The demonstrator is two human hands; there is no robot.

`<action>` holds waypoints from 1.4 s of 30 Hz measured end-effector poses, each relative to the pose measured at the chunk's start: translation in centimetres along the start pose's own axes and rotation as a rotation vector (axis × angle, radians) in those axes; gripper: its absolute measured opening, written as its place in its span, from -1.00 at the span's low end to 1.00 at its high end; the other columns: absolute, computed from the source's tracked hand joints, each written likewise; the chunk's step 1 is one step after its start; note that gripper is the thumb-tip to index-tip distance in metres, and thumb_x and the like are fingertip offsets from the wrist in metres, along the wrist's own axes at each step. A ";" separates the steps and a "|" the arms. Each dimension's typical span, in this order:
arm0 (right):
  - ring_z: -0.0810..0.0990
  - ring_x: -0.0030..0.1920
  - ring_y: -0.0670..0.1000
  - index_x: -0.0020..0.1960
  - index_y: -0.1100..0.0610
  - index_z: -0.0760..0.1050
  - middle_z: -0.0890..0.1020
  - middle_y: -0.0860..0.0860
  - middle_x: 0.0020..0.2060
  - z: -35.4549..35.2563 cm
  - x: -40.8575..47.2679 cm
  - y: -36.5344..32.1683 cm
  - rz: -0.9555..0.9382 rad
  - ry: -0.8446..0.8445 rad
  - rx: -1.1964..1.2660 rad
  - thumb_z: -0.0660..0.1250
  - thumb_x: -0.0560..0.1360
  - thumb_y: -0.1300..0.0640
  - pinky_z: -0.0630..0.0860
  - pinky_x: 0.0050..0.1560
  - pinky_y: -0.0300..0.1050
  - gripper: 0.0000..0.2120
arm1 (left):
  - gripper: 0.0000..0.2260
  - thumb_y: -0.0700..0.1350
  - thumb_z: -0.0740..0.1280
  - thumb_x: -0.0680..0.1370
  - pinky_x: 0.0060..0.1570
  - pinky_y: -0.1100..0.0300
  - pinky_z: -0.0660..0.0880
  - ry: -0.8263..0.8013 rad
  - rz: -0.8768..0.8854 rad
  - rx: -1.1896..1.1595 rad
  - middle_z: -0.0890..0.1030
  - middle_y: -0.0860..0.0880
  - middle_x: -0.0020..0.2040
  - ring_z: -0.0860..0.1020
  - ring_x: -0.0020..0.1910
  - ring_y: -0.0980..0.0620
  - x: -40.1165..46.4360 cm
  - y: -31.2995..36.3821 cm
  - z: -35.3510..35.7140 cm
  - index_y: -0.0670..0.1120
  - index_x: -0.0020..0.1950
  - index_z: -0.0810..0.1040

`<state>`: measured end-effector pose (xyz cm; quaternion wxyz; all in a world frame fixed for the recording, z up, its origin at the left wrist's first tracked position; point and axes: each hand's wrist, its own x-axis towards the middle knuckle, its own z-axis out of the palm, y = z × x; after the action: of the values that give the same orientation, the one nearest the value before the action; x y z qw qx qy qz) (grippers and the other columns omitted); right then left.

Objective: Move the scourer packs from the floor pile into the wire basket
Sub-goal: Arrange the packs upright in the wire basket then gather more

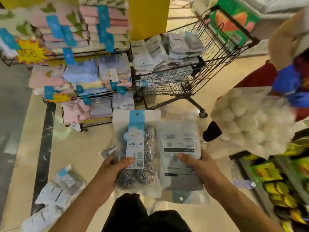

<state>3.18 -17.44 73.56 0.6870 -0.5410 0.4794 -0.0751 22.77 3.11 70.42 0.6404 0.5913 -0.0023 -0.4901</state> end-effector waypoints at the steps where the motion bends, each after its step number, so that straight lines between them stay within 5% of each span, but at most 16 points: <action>1: 0.78 0.06 0.16 0.24 0.03 0.63 0.80 0.04 0.05 -0.9 0.7 -0.5 0.002 -0.001 0.003 0.59 0.45 0.15 0.62 0.27 0.32 -0.62 | 0.09 0.16 0.78 -0.14 0.23 -0.04 0.57 0.004 -0.002 0.008 0.75 -0.13 0.20 0.73 0.16 -0.09 0.8 0.3 1.0 -0.08 0.37 0.61; 8: 0.79 0.01 0.10 0.23 0.01 0.62 0.80 0.01 0.03 -4.8 6.8 -3.7 0.002 0.019 0.028 0.59 0.43 0.18 0.66 0.19 0.29 -0.60 | -0.06 0.10 0.77 -0.03 0.27 -0.14 0.58 0.012 -0.029 0.040 0.76 -0.12 0.15 0.74 0.13 -0.10 7.8 2.9 5.8 -0.07 0.33 0.64; 11: 0.79 0.01 0.12 0.25 0.03 0.62 0.80 0.04 0.03 -5.7 10.4 -5.5 0.036 0.042 0.051 0.60 0.43 0.21 0.68 0.17 0.28 -0.58 | -0.50 -0.15 0.57 0.38 0.20 -0.11 0.60 0.005 -0.037 0.054 0.77 -0.10 0.13 0.75 0.07 -0.06 11.5 4.3 7.6 -0.08 0.31 0.62; 13: 0.79 0.00 0.13 0.24 0.05 0.62 0.80 0.05 0.02 -6.3 12.5 -6.6 0.059 0.072 0.075 0.60 0.42 0.23 0.69 0.14 0.27 -0.58 | -0.47 -0.22 0.59 0.37 0.26 -0.17 0.59 -0.005 -0.072 0.054 0.76 -0.12 0.16 0.74 0.12 -0.11 14.1 5.1 8.4 -0.08 0.34 0.60; 17: 0.79 0.02 0.24 0.29 0.12 0.61 0.79 0.14 0.04 -7.8 16.6 -8.2 0.146 0.129 0.171 0.64 0.34 0.25 0.67 0.16 0.35 -0.46 | -0.28 0.01 0.62 0.16 0.15 -0.07 0.65 -0.004 -0.090 0.087 0.76 -0.11 0.16 0.74 0.12 -0.11 18.8 6.7 10.4 -0.07 0.31 0.62; 20: 0.79 0.02 0.26 0.26 0.08 0.63 0.79 0.13 0.04 -8.4 19.8 -10.5 0.176 0.145 0.209 0.82 -0.03 -0.02 0.66 0.17 0.35 -0.11 | -0.48 -0.15 0.63 0.35 0.04 0.00 0.65 -0.029 -0.097 0.096 0.76 -0.12 0.14 0.76 0.02 -0.08 22.5 8.7 11.9 -0.07 0.28 0.62; 22: 0.78 0.04 0.28 0.24 0.08 0.65 0.79 0.15 0.05 -9.1 22.0 -11.6 0.155 0.163 0.215 0.81 -0.22 -0.15 0.66 0.15 0.39 0.05 | -0.38 -0.04 0.68 0.28 -0.14 0.12 0.68 -0.068 -0.094 0.104 0.76 -0.12 0.14 0.77 -0.07 -0.05 24.8 10.1 13.1 -0.06 0.30 0.61; 24: 0.77 0.05 0.29 0.25 0.09 0.64 0.79 0.14 0.05 -9.8 23.8 -13.6 0.140 0.146 0.193 0.80 -0.07 -0.13 0.65 0.15 0.43 -0.07 | -0.15 0.12 0.75 0.03 -0.13 0.19 0.70 -0.093 -0.082 0.101 0.77 -0.09 0.14 0.76 0.02 -0.05 26.9 12.0 14.7 -0.03 0.27 0.62; 28: 0.77 0.05 0.23 0.27 0.11 0.60 0.79 0.11 0.04 -12.6 28.5 -17.1 0.110 0.157 0.172 0.58 0.43 0.23 0.66 0.18 0.35 -0.58 | 0.04 0.24 0.76 -0.15 -0.05 0.12 0.70 -0.080 -0.078 0.117 0.77 -0.08 0.15 0.75 0.10 -0.08 31.9 14.6 18.2 -0.01 0.29 0.62; 34: 0.78 0.05 0.23 0.24 0.09 0.63 0.79 0.12 0.04 -17.7 38.9 -23.6 0.126 0.081 0.139 0.55 0.46 0.26 0.66 0.21 0.32 -0.63 | -0.01 0.17 0.78 -0.11 0.05 -0.01 0.67 -0.015 -0.081 0.051 0.77 -0.09 0.14 0.75 0.09 -0.08 40.3 18.6 24.4 0.01 0.30 0.62; 38: 0.78 0.05 0.25 0.23 0.14 0.64 0.79 0.15 0.04 -21.9 46.0 -29.4 0.154 -0.008 0.099 0.58 0.43 0.27 0.64 0.23 0.32 -0.61 | -0.64 -0.19 0.54 0.46 -0.33 0.26 0.64 0.068 -0.049 0.082 0.79 0.14 -0.11 0.76 -0.19 0.16 45.6 21.6 29.9 0.07 0.20 0.58; 42: 0.77 0.08 0.24 0.27 0.12 0.60 0.79 0.14 0.05 -25.0 52.7 -34.5 0.147 -0.064 0.036 0.61 0.41 0.26 0.65 0.21 0.34 -0.54 | -0.70 -0.28 0.39 0.57 -0.33 0.21 0.63 0.121 -0.035 0.090 0.79 0.10 -0.12 0.76 -0.21 0.09 50.0 25.2 34.3 0.07 0.18 0.58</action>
<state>26.90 -80.93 72.36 0.7153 -0.4939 0.4941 -0.0155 44.48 -58.87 71.04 0.6035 0.6480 0.0251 -0.4640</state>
